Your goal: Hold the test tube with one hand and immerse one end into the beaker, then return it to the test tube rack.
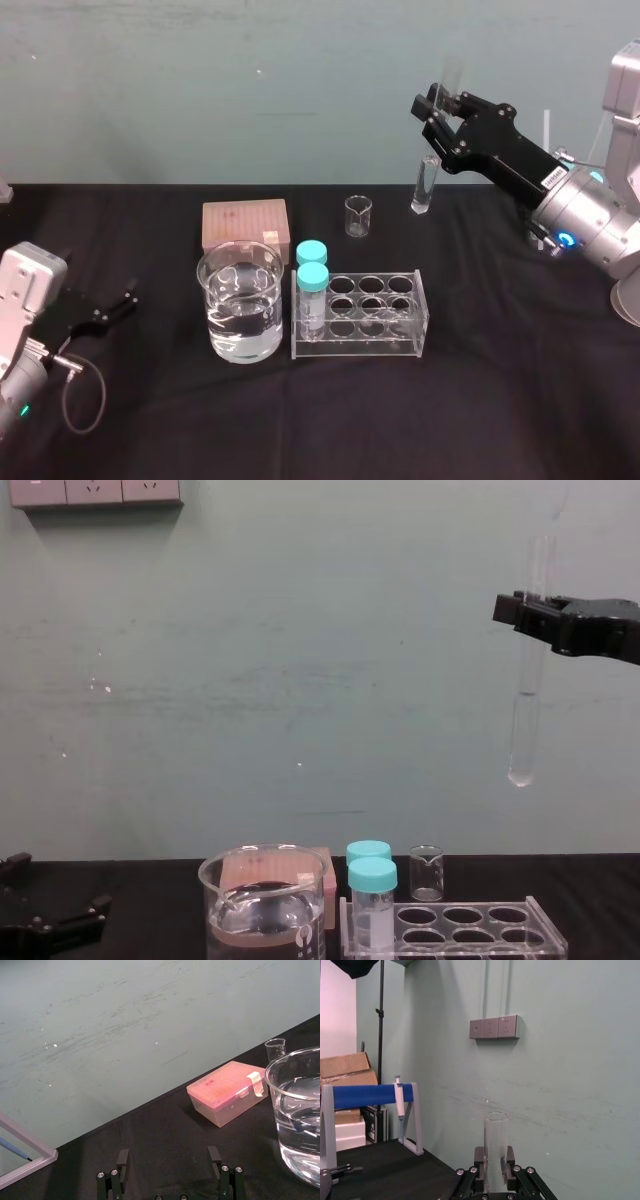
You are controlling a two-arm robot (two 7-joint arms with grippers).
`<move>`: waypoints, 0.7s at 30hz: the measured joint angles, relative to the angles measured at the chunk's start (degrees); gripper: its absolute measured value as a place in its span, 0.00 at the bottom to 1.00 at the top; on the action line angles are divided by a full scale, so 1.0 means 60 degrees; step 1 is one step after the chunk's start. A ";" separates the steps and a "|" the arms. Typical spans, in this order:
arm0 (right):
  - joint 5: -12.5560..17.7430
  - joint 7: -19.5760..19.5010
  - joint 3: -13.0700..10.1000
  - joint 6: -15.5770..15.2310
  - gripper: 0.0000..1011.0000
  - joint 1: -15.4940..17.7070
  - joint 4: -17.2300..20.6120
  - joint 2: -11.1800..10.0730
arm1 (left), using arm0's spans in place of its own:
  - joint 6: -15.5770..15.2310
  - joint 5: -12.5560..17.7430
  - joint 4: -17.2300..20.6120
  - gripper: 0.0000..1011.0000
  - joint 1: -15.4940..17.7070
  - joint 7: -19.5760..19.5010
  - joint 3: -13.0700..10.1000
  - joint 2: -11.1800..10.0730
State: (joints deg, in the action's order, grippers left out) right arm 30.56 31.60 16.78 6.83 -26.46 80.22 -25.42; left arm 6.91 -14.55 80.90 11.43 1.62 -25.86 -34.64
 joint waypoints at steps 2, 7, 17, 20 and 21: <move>0.0005 -0.0019 0.0000 -0.0023 0.22 0.0025 0.0025 -0.0007 | 0.0000 -0.0001 0.0000 0.99 0.0000 0.0000 -0.0001 -0.0001; 0.0026 -0.0078 -0.0001 -0.0071 0.22 0.0096 0.0089 -0.0035 | 0.0000 -0.0001 0.0000 0.99 0.0000 0.0000 0.0000 -0.0001; 0.0027 -0.0129 0.0018 -0.0121 0.22 0.0132 0.0127 -0.0055 | 0.0000 0.0000 0.0000 0.99 0.0000 0.0000 0.0000 -0.0001; 0.0023 -0.0128 0.0029 -0.0121 0.22 0.0131 0.0127 -0.0055 | 0.0000 -0.0001 0.0000 0.99 0.0000 0.0000 -0.0001 -0.0001; 0.0020 -0.0128 0.0034 -0.0121 0.22 0.0130 0.0128 -0.0059 | 0.0000 0.0000 0.0000 0.99 0.0000 0.0000 0.0000 -0.0001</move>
State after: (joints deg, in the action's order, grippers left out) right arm 30.68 30.83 16.99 6.10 -25.68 80.99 -25.77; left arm 6.90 -14.55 80.90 11.43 1.62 -25.86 -34.65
